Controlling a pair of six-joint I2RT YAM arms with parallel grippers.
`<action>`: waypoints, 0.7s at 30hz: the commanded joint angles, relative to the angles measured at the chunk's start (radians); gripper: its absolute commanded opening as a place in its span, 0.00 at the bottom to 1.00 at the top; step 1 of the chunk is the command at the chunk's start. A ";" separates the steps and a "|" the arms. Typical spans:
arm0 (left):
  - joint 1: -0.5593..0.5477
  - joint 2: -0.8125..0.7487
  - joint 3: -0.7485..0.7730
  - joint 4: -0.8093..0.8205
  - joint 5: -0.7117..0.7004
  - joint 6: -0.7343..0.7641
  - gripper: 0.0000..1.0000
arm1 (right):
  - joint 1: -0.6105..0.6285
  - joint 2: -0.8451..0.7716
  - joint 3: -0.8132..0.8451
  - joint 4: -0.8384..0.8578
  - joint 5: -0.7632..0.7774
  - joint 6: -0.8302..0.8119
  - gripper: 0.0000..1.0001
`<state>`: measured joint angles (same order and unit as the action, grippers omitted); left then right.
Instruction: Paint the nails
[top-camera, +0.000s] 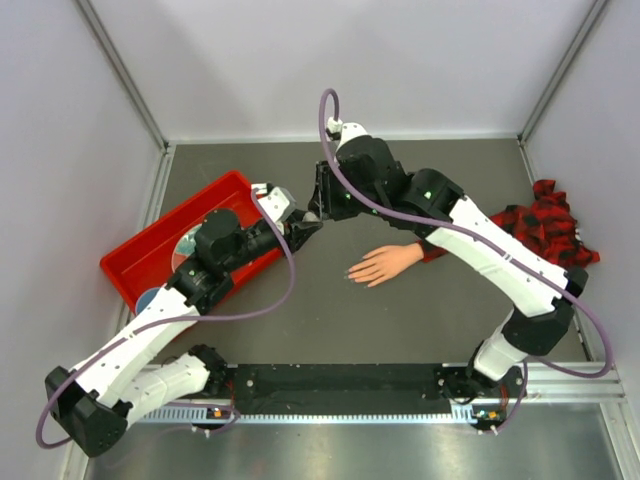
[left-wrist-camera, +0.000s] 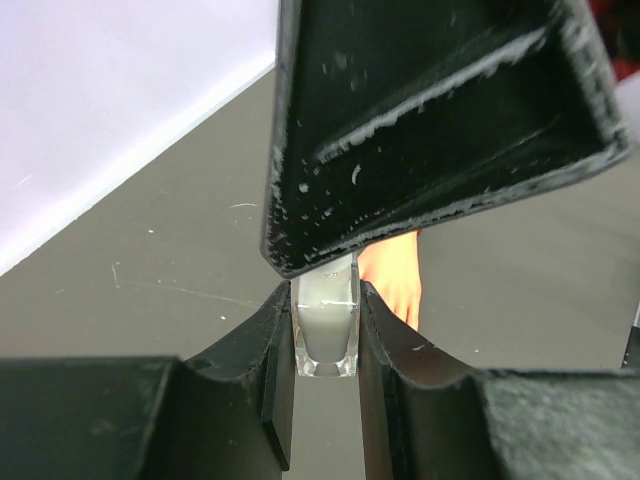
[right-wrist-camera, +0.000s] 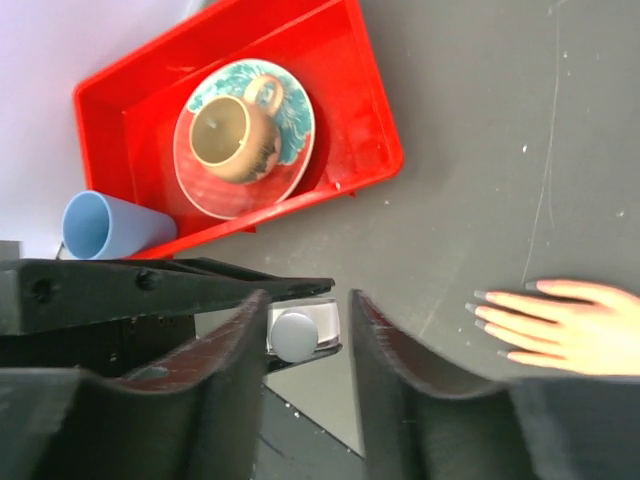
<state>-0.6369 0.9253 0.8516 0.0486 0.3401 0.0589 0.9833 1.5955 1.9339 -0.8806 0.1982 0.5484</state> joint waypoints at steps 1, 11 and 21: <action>-0.006 -0.009 -0.011 0.097 -0.033 0.016 0.00 | 0.015 0.003 0.048 -0.018 0.017 0.021 0.31; -0.003 -0.031 0.001 0.099 0.211 -0.056 0.00 | 0.015 -0.043 -0.004 0.044 -0.222 -0.174 0.00; -0.012 0.007 -0.029 0.622 1.090 -0.729 0.00 | 0.011 -0.276 -0.280 0.146 -0.934 -0.587 0.00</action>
<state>-0.6170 0.9234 0.8276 0.1787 0.9676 -0.2832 0.9771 1.3510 1.7172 -0.8555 -0.3584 0.1177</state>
